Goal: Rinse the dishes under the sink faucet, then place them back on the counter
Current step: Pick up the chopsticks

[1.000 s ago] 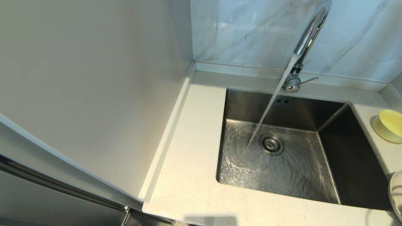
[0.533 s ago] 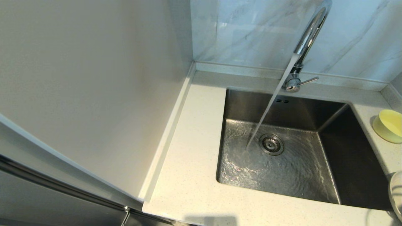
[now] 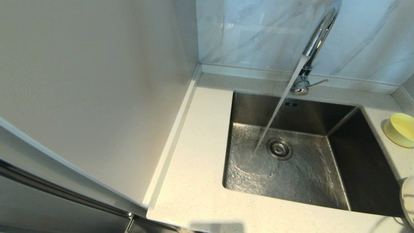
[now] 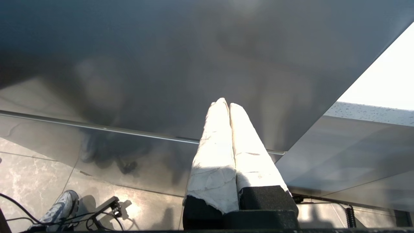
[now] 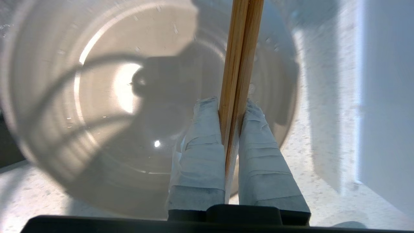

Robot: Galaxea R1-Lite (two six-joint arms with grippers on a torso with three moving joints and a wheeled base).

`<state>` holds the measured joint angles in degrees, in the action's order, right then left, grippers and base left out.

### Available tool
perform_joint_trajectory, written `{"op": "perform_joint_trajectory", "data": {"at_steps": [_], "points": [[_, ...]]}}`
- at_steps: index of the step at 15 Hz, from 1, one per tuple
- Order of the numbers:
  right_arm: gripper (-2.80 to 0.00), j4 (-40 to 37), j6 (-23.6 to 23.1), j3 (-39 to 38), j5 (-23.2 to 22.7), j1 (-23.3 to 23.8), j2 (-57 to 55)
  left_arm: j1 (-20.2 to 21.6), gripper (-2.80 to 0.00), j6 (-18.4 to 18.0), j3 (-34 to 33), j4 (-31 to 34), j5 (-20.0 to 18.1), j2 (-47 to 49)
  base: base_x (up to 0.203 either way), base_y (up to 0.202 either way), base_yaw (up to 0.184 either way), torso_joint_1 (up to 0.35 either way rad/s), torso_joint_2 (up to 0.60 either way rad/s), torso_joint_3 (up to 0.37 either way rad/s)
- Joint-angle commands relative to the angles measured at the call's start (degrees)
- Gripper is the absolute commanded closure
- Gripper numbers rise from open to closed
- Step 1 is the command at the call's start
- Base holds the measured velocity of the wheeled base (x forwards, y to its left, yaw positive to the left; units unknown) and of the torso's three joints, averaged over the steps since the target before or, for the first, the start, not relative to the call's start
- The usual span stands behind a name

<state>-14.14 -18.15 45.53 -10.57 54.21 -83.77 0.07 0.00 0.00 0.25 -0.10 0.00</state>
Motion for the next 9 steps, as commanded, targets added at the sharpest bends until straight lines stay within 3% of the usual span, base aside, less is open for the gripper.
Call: {"op": "perform_joint_trajectory", "data": {"at_steps": [1, 3, 5, 7, 9], "points": [[0.0, 0.0, -0.2, 0.2, -0.2, -0.4, 5.1, 0.0, 0.0, 0.0, 0.0, 0.0, 0.0, 0.0, 0.0, 0.0, 0.0, 0.0, 0.0, 0.0], [0.0, 0.1, -0.2, 2.9, -0.1, -4.0, 7.6, 0.0, 0.0, 0.0, 0.0, 0.0, -0.1, 0.0, 0.0, 0.0, 0.0, 0.0, 0.0, 0.0], [0.0, 0.3, -0.3, 6.3, 1.1, -10.7, 8.7, 0.0, 0.0, 0.0, 0.0, 0.0, 0.0, 0.0, 0.0, 0.0, 0.0, 0.0, 0.0, 0.0], [0.0, 1.0, 0.3, 9.0, 5.9, -20.6, 9.1, 0.0, 0.0, 0.0, 0.0, 0.0, 0.0, 0.0, 0.0, 0.0, 0.0, 0.0, 0.0, 0.0], [0.0, 4.4, 2.4, 10.1, 13.5, -34.0, 8.9, 0.0, 0.0, 0.0, 0.0, 0.0, -0.1, 0.0, 0.0, 0.0, 0.0, 0.0, 0.0, 0.0]]}}
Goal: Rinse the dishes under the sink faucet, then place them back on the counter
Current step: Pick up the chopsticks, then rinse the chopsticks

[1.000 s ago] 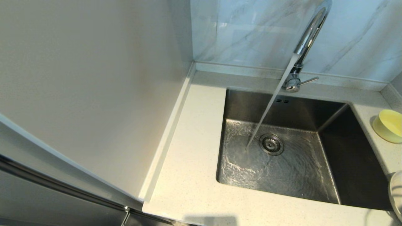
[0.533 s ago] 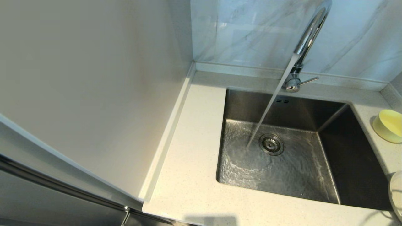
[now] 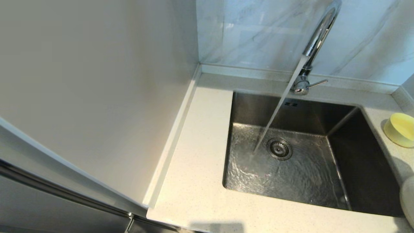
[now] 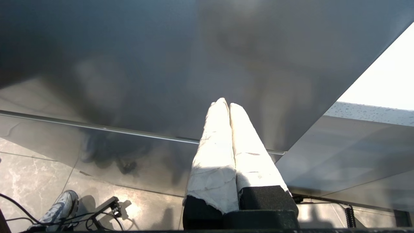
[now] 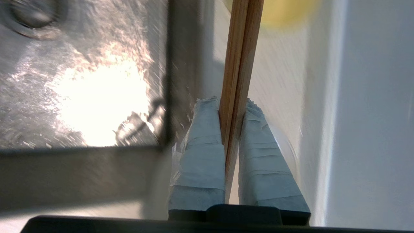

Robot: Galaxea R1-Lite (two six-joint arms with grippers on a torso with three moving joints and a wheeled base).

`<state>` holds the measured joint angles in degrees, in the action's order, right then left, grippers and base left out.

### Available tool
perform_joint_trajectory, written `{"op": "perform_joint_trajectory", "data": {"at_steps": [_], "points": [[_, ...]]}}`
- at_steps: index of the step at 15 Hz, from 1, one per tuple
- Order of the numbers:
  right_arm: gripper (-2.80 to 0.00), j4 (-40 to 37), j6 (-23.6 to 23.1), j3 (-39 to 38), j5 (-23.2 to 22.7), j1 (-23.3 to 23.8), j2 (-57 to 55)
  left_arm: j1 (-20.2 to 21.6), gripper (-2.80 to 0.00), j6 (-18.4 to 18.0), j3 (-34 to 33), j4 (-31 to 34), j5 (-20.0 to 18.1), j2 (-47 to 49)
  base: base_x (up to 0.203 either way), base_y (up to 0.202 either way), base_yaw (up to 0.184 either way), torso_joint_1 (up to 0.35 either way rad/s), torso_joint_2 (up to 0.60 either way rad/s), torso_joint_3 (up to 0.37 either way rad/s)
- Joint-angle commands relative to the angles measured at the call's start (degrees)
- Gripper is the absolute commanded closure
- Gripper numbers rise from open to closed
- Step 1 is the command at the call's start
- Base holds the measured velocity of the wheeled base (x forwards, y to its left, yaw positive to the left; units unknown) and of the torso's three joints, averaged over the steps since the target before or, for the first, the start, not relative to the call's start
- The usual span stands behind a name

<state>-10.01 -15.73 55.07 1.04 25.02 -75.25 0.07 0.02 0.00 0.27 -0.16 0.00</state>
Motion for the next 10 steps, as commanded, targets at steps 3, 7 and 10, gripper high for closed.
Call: {"op": "perform_joint_trajectory", "data": {"at_steps": [3, 7, 10], "points": [[0.0, 7.8, 3.1, 1.0, 14.3, -23.9, -2.2, 0.0, 0.0, 0.0, 0.0, 0.0, 0.1, 0.0, 0.0, 0.0, 0.0, 0.0, 0.0, 0.0], [0.0, 21.0, 5.7, -1.1, 28.9, -40.2, -10.1, 0.0, 0.0, 0.0, 0.0, 0.0, 0.1, 0.0, 0.0, 0.0, 0.0, 0.0, 0.0, 0.0], [0.0, 27.8, 6.0, -4.5, 31.4, -44.8, -13.6, 0.0, 0.0, 0.0, 0.0, 0.0, 0.0, 0.0, 0.0, 0.0, 0.0, 0.0, 0.0, 0.0]]}}
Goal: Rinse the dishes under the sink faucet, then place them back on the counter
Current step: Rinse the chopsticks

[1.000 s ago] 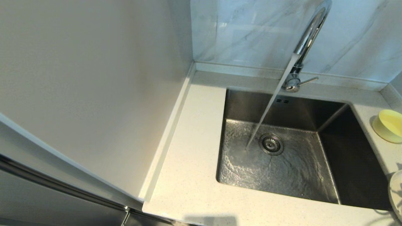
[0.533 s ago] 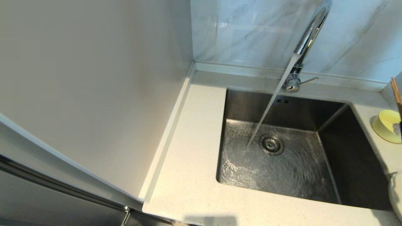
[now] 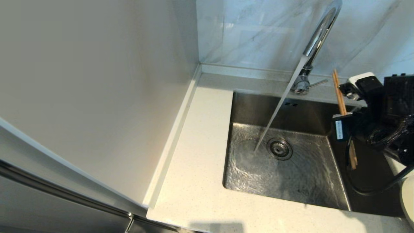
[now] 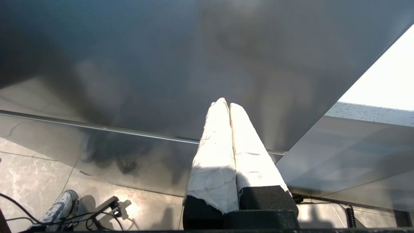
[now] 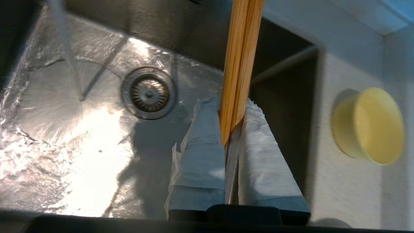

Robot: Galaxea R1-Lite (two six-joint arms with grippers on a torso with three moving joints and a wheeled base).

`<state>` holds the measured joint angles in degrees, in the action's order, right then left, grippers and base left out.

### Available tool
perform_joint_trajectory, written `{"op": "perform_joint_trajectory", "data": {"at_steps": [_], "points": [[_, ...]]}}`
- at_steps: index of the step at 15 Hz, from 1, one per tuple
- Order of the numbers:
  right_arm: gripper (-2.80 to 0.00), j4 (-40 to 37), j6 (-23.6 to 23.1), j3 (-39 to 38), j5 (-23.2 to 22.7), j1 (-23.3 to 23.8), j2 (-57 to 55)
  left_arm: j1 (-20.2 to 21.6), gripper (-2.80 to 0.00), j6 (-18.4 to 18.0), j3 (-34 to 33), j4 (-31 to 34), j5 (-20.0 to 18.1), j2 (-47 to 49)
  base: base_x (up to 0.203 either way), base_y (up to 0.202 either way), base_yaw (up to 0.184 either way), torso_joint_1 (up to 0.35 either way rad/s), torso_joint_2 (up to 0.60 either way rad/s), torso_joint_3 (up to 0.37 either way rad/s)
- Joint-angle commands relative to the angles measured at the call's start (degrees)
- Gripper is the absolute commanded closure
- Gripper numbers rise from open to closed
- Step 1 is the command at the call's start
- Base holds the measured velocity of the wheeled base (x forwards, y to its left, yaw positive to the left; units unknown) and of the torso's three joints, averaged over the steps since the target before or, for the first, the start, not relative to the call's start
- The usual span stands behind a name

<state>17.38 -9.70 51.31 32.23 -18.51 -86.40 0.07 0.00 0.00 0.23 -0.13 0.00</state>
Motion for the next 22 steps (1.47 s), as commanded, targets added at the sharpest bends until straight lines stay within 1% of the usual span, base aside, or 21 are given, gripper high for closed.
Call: {"op": "perform_joint_trajectory", "data": {"at_steps": [1, 4, 7, 10, 18, 22], "points": [[0.0, 1.7, 0.0, -1.4, 0.4, -2.2, -3.3, 0.0, 0.0, 0.0, 0.0, 0.0, 0.0, 0.0, 0.0, 0.0, 0.0, 0.0, 0.0, 0.0], [0.0, 5.9, 0.7, -2.5, 0.4, -4.2, -5.8, 0.0, 0.0, 0.0, 0.0, 0.0, 0.0, 0.0, 0.0, 0.0, 0.0, 0.0, 0.0, 0.0], [0.0, 7.3, 0.8, -2.6, 0.4, -7.8, -7.5, 0.0, 0.0, 0.0, 0.0, 0.0, 0.0, 0.0, 0.0, 0.0, 0.0, 0.0, 0.0, 0.0], [0.0, 12.2, 0.8, -2.3, 1.8, -9.6, -10.9, 0.0, 0.0, 0.0, 0.0, 0.0, 0.0, 0.0, 0.0, 0.0, 0.0, 0.0, 0.0, 0.0], [0.0, 12.3, 0.8, -0.3, 2.0, -9.5, -12.2, 0.0, 0.0, 0.0, 0.0, 0.0, 0.0, 0.0, 0.0, 0.0, 0.0, 0.0, 0.0, 0.0], [0.0, 12.3, 0.9, 0.8, 2.0, -7.2, -13.5, 0.0, 0.0, 0.0, 0.0, 0.0, 0.0, 0.0, 0.0, 0.0, 0.0, 0.0, 0.0, 0.0]]}}
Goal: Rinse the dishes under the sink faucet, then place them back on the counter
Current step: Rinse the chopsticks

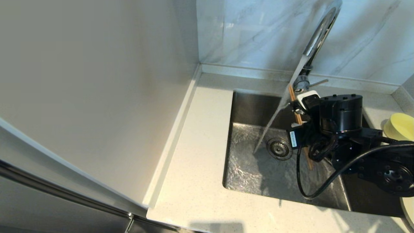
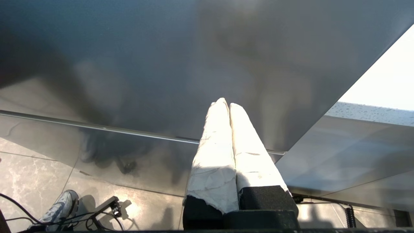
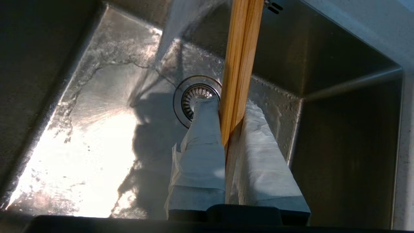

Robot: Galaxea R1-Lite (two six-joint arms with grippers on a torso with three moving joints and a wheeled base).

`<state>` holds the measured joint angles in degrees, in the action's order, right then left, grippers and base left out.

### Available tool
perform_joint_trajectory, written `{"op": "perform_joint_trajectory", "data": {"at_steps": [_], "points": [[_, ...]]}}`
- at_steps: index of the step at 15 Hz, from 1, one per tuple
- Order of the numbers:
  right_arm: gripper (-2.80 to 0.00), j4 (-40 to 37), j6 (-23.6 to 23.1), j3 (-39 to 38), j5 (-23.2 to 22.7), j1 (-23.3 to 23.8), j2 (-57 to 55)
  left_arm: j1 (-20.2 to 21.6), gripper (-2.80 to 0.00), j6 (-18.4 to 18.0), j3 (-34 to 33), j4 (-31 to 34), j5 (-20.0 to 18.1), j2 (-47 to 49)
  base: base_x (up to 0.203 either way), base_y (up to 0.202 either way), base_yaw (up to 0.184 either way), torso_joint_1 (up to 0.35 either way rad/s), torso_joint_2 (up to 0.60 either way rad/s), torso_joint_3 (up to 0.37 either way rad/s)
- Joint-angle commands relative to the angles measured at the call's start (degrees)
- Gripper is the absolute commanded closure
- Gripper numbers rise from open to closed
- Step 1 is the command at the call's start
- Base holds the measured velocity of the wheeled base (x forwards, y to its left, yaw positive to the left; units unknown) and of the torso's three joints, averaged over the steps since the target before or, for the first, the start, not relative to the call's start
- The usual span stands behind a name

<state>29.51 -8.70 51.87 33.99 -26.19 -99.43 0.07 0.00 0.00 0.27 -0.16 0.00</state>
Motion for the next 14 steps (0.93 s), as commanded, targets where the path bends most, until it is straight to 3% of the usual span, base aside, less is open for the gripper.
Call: {"op": "perform_joint_trajectory", "data": {"at_steps": [1, 14], "points": [[0.0, 0.2, 0.0, 0.2, 0.2, 0.6, -0.5, 0.0, 0.0, 0.0, 0.0, 0.0, 0.1, 0.0, 0.0, 0.0, 0.0, 0.0, 0.0, 0.0], [0.0, 0.2, 0.2, 1.1, 0.1, 1.1, 0.4, 0.0, 0.0, 0.0, 0.0, 0.0, 0.1, 0.0, 0.0, 0.0, 0.0, 0.0, 0.0, 0.0]]}}
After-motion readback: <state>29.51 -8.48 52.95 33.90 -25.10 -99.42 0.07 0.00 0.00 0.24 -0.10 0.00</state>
